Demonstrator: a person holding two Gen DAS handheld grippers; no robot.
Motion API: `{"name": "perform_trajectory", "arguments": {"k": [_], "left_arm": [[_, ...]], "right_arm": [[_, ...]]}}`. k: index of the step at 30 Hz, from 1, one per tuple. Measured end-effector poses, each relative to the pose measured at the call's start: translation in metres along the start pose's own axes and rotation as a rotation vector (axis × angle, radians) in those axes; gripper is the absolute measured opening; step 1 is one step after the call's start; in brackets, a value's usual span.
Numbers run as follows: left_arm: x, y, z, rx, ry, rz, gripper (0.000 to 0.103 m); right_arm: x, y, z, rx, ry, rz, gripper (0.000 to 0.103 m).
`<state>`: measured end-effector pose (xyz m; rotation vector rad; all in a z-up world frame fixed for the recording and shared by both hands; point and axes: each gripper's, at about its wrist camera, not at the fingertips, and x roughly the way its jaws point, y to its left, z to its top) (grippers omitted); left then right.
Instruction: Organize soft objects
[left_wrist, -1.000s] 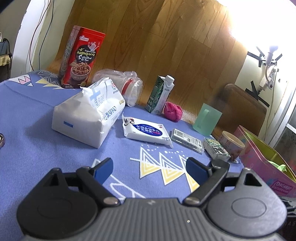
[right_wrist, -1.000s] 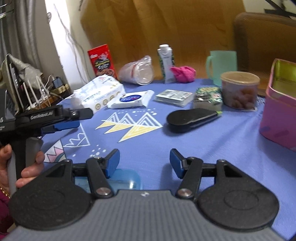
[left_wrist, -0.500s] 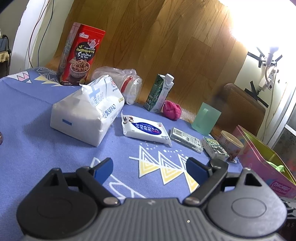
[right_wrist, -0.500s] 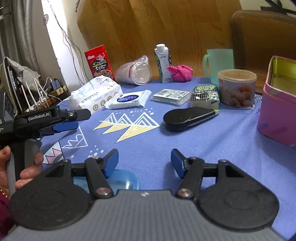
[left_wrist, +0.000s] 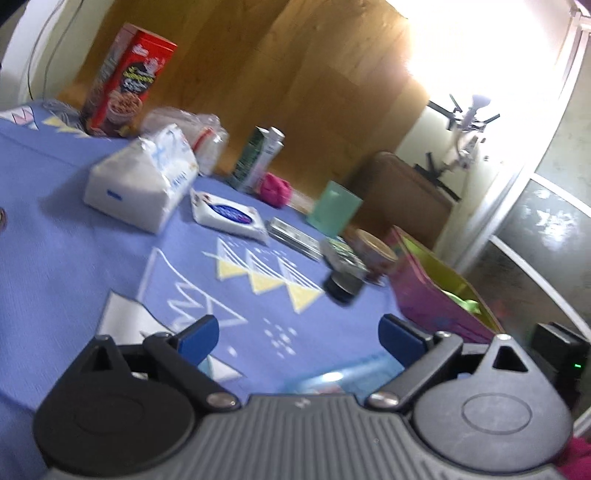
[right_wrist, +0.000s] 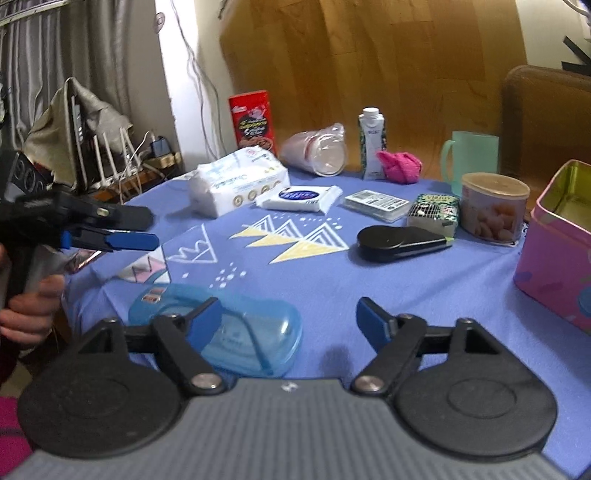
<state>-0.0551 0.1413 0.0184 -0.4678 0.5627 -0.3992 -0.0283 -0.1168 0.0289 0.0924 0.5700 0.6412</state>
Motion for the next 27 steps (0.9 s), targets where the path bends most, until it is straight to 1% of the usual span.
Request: {"name": "perform_trajectory", "arguments": {"k": [3,8,12,13,15,17,22,24,27], "left_arm": [[0.002,-0.008,-0.005,0.001,0.025,-0.021,0.097],[0.017,-0.018,-0.015,0.024,0.084,-0.035,0.097],[0.036,-0.021,-0.027,0.031,0.155,-0.017,0.096],[0.036,-0.023,-0.029,0.047,0.143,-0.012,0.096],[0.039,-0.028,-0.031,0.074,0.146,0.003,0.095],[0.042,-0.030,-0.030,0.079,0.147,0.004,0.095],[0.052,-0.033,-0.024,0.096,0.139,0.037,0.094],[0.058,-0.034,-0.020,0.102,0.139,0.043,0.094],[0.067,-0.034,-0.013,0.110,0.142,0.037,0.093]], "right_arm": [[-0.003,0.003,-0.001,-0.018,0.000,0.010,0.084],[-0.010,0.009,-0.001,-0.053,-0.005,0.056,0.085],[-0.004,0.012,-0.006,-0.064,0.031,0.081,0.085],[0.000,0.012,-0.007,-0.062,0.045,0.077,0.085],[0.009,0.013,-0.011,-0.063,0.077,0.060,0.085],[0.015,0.016,-0.012,-0.075,0.095,0.058,0.085],[0.019,0.023,-0.011,-0.105,0.100,0.004,0.079],[0.017,0.020,-0.012,-0.094,0.092,-0.007,0.075],[0.015,0.018,-0.012,-0.077,0.084,-0.017,0.073]]}}
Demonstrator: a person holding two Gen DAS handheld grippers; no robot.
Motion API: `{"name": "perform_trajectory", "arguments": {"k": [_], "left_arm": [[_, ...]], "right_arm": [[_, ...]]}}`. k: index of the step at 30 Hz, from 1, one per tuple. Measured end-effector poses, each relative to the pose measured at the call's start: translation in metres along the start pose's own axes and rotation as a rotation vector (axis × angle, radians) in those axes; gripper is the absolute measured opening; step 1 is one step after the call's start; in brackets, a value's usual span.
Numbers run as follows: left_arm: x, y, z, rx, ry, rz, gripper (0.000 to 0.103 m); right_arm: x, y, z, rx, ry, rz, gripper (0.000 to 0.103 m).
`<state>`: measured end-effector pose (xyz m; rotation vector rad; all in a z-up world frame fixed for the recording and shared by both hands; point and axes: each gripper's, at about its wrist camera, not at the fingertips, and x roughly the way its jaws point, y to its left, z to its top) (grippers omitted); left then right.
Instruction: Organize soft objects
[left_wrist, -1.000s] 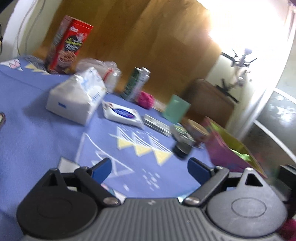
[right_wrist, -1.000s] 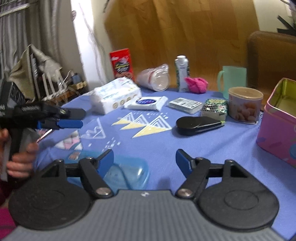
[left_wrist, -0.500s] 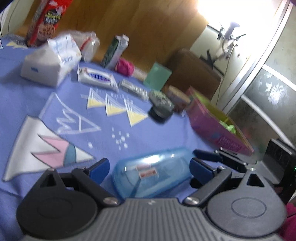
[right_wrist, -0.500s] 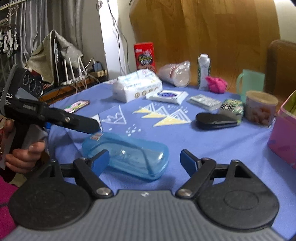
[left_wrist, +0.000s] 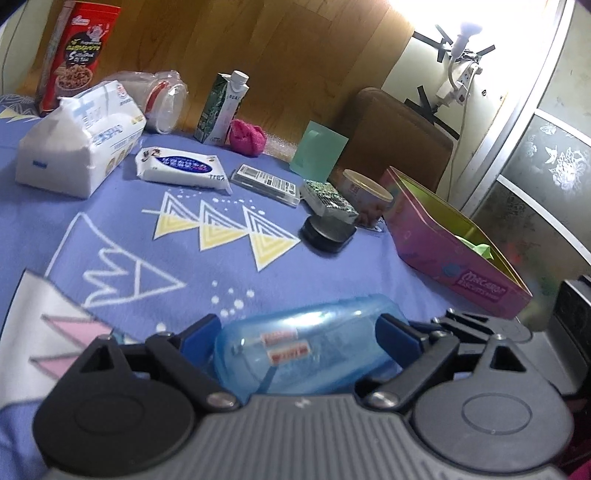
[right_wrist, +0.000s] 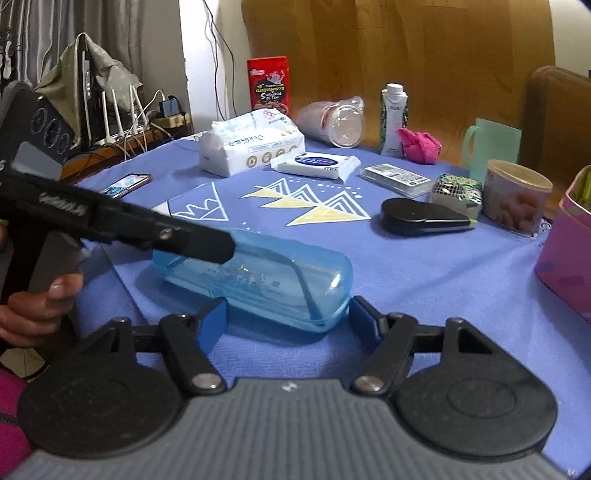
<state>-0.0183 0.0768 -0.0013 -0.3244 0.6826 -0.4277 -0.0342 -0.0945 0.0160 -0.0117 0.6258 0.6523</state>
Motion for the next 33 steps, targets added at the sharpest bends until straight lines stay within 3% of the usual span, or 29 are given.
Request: {"name": "perform_trajectory", "arguments": {"k": [9,16,20,23,31,33], "left_arm": [[0.021,-0.006,0.010,0.053,-0.002,-0.008,0.093],[0.002,0.010,0.012,-0.024,-0.012,-0.048,0.094],[0.006,0.012,0.009,-0.037,-0.003,-0.044,0.086],[0.009,0.004,0.009,-0.005,0.000,-0.010,0.082],[0.012,0.000,0.014,-0.022,0.010,-0.054,0.079],[0.012,-0.009,0.014,0.011,0.009,-0.064,0.079]], "right_arm": [[0.000,0.005,0.000,-0.021,-0.003,-0.004,0.073],[-0.001,0.003,0.003,-0.093,-0.004,-0.061,0.080],[0.007,0.000,0.007,-0.117,0.014,-0.035,0.081],[0.016,0.001,0.010,-0.109,0.031,0.017,0.079],[0.007,0.007,0.006,-0.121,-0.014,-0.008,0.078],[0.005,0.008,0.005,-0.120,-0.025,0.004,0.071]]}}
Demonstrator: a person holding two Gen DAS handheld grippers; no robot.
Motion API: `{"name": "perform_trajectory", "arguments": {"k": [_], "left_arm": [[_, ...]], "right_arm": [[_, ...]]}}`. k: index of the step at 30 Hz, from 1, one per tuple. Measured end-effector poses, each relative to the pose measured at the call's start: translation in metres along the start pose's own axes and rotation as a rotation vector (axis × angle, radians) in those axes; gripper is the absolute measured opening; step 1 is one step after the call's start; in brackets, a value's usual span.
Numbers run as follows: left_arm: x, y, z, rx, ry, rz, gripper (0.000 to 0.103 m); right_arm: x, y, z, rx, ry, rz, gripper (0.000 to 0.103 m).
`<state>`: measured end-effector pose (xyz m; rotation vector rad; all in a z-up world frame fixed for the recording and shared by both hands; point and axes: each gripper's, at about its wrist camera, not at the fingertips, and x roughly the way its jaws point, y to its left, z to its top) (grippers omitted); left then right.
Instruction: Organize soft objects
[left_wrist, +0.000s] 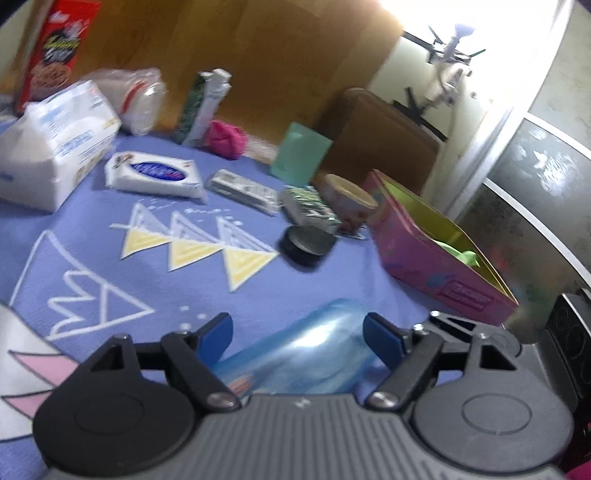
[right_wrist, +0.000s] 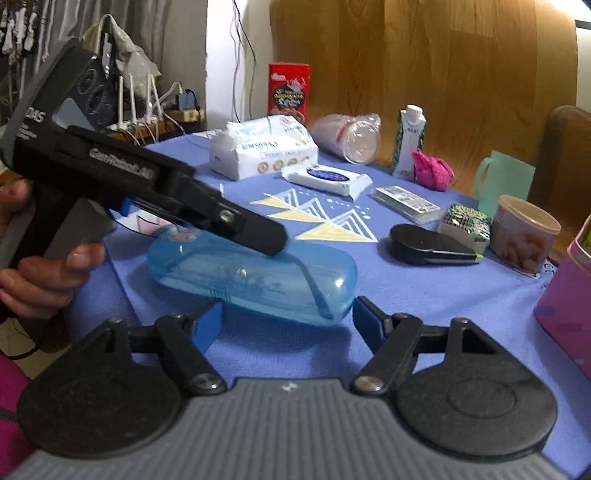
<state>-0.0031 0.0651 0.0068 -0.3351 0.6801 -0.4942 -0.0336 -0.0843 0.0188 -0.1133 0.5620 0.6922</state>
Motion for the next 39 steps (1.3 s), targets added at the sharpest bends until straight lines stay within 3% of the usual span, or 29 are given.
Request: {"name": "perform_trajectory", "arguments": {"k": [5,8,18,26,39], "left_arm": [[0.004,-0.017,-0.002,0.070,0.001,0.023,0.079],[0.004,-0.013,-0.001,0.050,0.003,0.011,0.079],[0.004,-0.009,-0.003,0.029,0.008,0.007,0.083],[-0.007,0.001,-0.002,0.002,-0.022,0.014,0.089],[-0.011,0.004,-0.006,-0.007,-0.020,-0.005,0.089]], "right_arm": [[-0.005,0.005,0.002,-0.015,-0.027,-0.010,0.057],[-0.005,0.001,0.001,-0.002,-0.024,-0.023,0.049],[-0.005,-0.011,-0.005,0.062,-0.010,-0.083,0.049],[-0.007,-0.015,-0.007,0.070,0.003,-0.086,0.050],[-0.006,-0.014,-0.008,0.055,0.019,-0.083,0.057]]}}
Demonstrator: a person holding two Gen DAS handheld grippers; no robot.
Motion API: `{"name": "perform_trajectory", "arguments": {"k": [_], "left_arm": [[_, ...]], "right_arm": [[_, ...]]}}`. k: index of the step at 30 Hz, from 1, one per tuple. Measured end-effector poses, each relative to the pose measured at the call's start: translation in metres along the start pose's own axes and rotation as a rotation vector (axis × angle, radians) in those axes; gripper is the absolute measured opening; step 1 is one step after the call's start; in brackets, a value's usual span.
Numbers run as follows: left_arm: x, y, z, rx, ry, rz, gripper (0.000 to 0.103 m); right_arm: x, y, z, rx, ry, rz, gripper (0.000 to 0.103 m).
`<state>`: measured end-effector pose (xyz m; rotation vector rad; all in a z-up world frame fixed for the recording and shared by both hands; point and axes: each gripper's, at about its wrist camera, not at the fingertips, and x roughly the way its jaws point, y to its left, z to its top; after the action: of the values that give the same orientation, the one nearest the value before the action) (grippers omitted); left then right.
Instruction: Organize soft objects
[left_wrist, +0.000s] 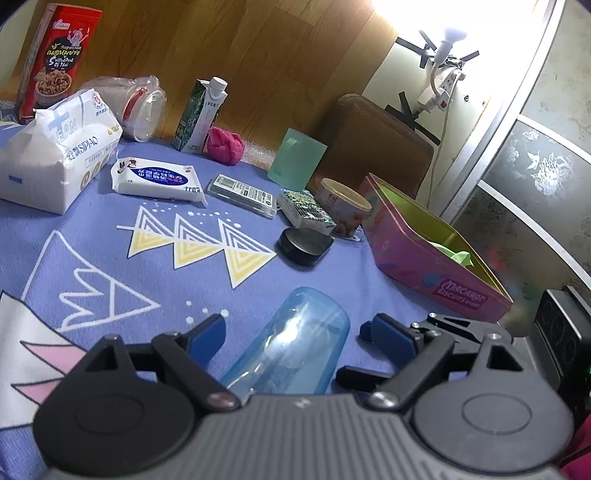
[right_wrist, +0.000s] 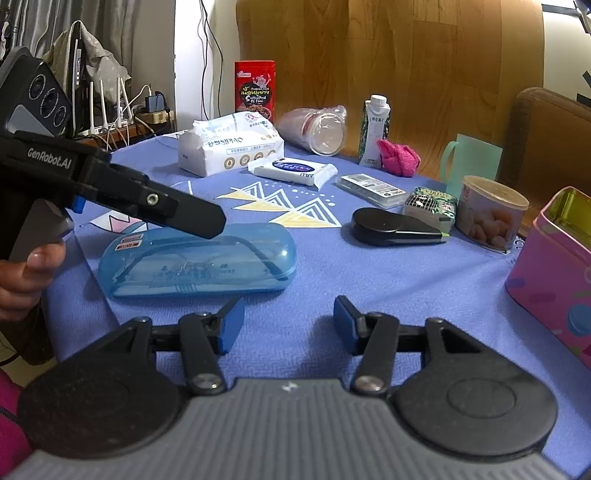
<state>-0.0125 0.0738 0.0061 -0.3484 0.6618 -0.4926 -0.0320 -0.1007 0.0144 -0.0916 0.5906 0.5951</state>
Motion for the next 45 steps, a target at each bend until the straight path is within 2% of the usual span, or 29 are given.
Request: {"name": "perform_trajectory", "arguments": {"k": [5,11,15,21,28,35,40,45], "left_arm": [[0.003,-0.001,-0.002,-0.006,0.015,-0.023,0.089],[0.009,-0.016,-0.008,0.025,0.044,-0.059,0.093],[0.012,-0.024,-0.012,0.049,0.061,-0.079,0.093],[0.012,-0.026,-0.011,0.030,0.070,-0.120,0.094],[0.008,-0.026,-0.008,0.036,0.054,-0.109,0.094],[-0.004,-0.004,0.002,-0.044,0.010,-0.086,0.094],[-0.002,-0.001,0.005,-0.056,0.016,-0.082,0.095],[0.005,-0.003,0.009,-0.046,0.042,-0.093,0.095]], "right_arm": [[0.000,-0.002,0.001,0.017,-0.006,-0.024,0.058],[0.002,-0.018,0.002,0.121,-0.012,-0.099,0.058],[0.000,-0.019,0.001,0.119,-0.017,-0.101,0.058],[-0.001,-0.022,0.001,0.134,-0.024,-0.104,0.058],[-0.002,-0.024,0.001,0.141,-0.029,-0.108,0.059],[-0.006,-0.028,-0.001,0.158,-0.036,-0.127,0.059],[-0.013,-0.035,-0.002,0.200,-0.047,-0.142,0.059],[-0.028,-0.038,-0.004,0.266,-0.073,-0.095,0.061]]}}
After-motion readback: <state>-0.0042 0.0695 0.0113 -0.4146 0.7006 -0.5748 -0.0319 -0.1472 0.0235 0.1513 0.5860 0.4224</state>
